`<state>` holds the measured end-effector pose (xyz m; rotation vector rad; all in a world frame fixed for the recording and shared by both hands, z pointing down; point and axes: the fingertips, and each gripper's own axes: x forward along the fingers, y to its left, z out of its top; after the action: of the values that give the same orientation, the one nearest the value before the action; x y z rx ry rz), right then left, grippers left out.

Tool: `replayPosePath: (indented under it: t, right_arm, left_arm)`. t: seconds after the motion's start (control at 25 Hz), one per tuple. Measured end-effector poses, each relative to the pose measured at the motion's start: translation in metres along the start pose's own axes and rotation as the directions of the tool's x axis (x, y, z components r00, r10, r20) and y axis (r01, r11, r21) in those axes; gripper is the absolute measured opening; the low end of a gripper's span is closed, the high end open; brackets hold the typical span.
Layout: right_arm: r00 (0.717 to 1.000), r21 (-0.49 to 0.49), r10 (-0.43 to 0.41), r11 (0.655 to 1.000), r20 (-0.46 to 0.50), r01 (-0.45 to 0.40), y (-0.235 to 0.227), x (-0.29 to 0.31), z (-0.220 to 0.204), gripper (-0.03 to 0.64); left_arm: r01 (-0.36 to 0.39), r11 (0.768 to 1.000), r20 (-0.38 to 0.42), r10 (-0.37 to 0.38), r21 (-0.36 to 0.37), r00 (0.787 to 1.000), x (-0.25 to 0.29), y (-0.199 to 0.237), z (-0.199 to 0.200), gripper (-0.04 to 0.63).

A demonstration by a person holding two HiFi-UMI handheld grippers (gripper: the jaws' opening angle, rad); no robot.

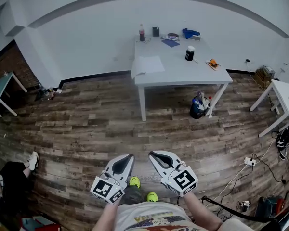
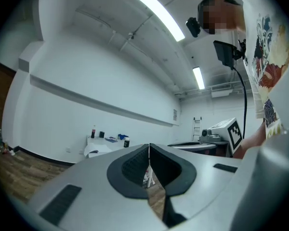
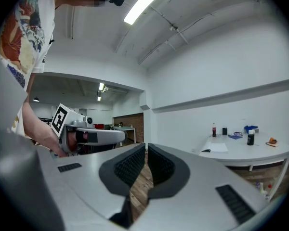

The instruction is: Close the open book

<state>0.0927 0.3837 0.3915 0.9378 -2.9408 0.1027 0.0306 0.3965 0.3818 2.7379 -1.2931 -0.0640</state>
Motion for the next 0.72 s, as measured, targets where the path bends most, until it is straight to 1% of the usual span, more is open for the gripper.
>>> replayPosePath:
  t: [0.16, 0.32, 0.52, 0.72]
  right_arm:
    - [1.000, 0.007, 0.004, 1.000, -0.008, -0.004, -0.013, 0.017, -0.002, 0.025]
    - [1.000, 0.003, 0.000, 1.000, -0.016, 0.000, -0.033, 0.041, -0.003, 0.025]
    - [1.000, -0.006, -0.019, 1.000, -0.019, 0.019, -0.065, 0.079, 0.004, 0.025]
    - [0.998, -0.027, -0.040, 0.999, -0.039, 0.039, -0.105, 0.126, 0.015, 0.025]
  left_arm:
    - [-0.004, 1.000, 0.003, 0.004, -0.012, 1.000, 0.012, 0.017, 0.000, 0.014]
    - [0.012, 1.000, -0.005, -0.012, -0.022, 1.000, 0.034, 0.041, -0.002, 0.014]
    - [0.032, 0.999, -0.003, -0.032, -0.020, 0.999, 0.071, 0.085, 0.004, 0.014]
    - [0.063, 0.998, 0.011, -0.063, -0.023, 0.998, 0.115, 0.131, 0.019, 0.014]
